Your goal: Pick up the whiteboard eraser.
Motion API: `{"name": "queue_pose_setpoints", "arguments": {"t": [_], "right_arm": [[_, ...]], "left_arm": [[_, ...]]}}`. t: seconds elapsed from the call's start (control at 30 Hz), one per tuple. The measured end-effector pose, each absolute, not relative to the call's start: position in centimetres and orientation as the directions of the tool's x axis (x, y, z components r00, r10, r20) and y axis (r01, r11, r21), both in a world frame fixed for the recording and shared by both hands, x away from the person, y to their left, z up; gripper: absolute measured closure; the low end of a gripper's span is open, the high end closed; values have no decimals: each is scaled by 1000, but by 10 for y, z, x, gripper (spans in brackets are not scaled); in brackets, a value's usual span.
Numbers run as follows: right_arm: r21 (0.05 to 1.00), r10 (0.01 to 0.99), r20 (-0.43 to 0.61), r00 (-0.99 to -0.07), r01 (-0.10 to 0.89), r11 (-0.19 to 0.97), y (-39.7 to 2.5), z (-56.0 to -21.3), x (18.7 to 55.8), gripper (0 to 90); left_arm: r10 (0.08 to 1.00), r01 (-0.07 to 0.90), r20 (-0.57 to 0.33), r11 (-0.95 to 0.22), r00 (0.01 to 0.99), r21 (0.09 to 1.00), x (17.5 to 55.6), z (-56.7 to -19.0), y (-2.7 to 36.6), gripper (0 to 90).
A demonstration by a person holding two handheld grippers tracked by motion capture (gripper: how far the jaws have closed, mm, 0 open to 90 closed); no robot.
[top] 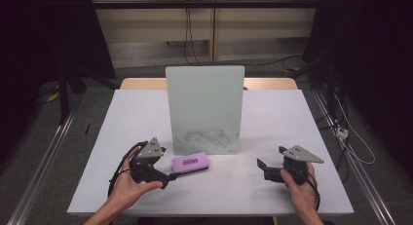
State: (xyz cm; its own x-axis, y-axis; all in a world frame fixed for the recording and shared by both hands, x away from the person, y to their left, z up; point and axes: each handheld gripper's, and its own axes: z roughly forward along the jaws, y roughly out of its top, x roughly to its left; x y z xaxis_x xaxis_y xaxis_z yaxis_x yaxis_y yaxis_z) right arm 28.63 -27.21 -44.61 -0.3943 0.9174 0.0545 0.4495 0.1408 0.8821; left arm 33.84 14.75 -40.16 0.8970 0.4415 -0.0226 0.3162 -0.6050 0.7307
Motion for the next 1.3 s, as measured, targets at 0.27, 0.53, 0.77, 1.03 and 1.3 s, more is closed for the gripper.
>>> {"name": "queue_pose_setpoints", "arguments": {"t": [0.27, 0.53, 0.77, 1.03, 1.3], "right_arm": [[882, 916, 58, -398, 451, 140, -273, -447, 287, 69], [880, 913, 58, -404, 452, 145, -272, -447, 287, 69], [881, 912, 58, -406, 451, 145, -272, -447, 287, 69], [881, 911, 60, -407, 451, 144, -272, -447, 287, 69], [881, 910, 58, -411, 449, 147, -272, -447, 286, 69]], "left_arm": [[371, 277, -7, -681, 929, 678, 345, -406, 127, 73], [326, 251, 10, -746, 945, 617, 361, -406, 108, 65], [291, 252, -23, -783, 956, 569, 369, -410, 90, 104], [247, 222, -21, -826, 969, 518, 379, -410, 75, 213], [240, 217, -14, -852, 971, 477, 382, -416, 73, 326]]}}
